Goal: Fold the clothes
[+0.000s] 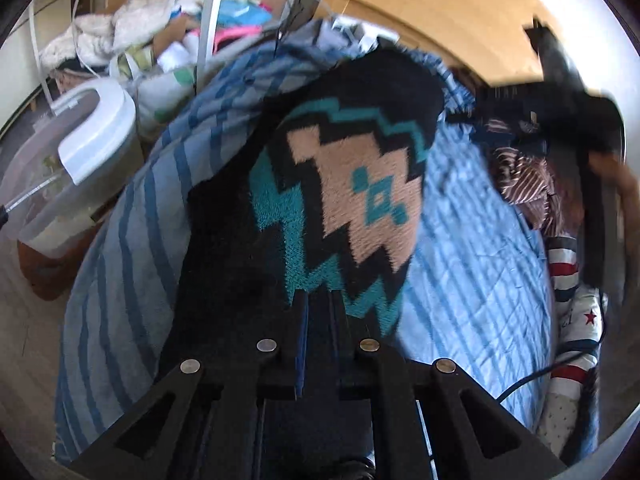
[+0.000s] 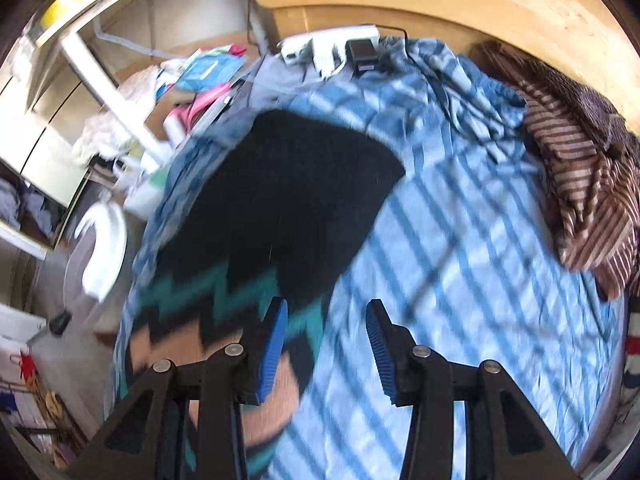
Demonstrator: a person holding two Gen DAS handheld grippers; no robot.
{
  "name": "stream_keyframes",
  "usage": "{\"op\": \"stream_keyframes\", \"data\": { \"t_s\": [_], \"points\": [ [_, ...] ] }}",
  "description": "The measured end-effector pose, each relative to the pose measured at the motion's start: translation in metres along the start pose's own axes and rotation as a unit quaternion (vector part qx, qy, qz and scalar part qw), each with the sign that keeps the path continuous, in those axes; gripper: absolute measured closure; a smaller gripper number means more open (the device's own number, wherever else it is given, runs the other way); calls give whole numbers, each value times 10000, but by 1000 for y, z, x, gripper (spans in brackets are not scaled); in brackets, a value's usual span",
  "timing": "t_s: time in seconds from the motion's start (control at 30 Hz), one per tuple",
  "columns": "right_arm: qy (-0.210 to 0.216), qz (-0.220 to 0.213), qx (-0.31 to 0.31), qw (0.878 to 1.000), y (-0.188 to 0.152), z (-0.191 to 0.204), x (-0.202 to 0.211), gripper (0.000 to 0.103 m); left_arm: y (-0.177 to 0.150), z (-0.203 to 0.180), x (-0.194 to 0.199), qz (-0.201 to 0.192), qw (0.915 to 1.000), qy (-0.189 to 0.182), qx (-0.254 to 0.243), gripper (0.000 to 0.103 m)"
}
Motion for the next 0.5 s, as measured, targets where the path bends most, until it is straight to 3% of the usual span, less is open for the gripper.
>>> {"op": "stream_keyframes", "data": {
  "t_s": [0.13, 0.27, 0.43, 0.5],
  "points": [
    [-393, 85, -79, 9992, 48, -17, -36, 58, -2, 16, -30, 540, 9978, 376, 94, 93],
    [-585, 365, -111, 9976, 77, -20, -78, 60, -5, 35, -36, 679, 9969, -44, 398, 95],
    [-451, 489, -77, 9978, 107, -20, -107, 60, -17, 56, -39, 822, 9922, -608, 713, 100],
    [-293, 545, -295, 9976, 111, -25, -109, 60, -17, 58, -39, 869, 9907, -671, 799, 100]
  ]
}}
Point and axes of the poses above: each gripper's, at about its wrist camera, not at the fingertips, and x roughly against the way its jaws point, z to its left, y to its top, the point moved 6 cm from there along -x, roughly the way its jaws point, and after that the axes turned 5 degrees about x, right-handed, at the moved point
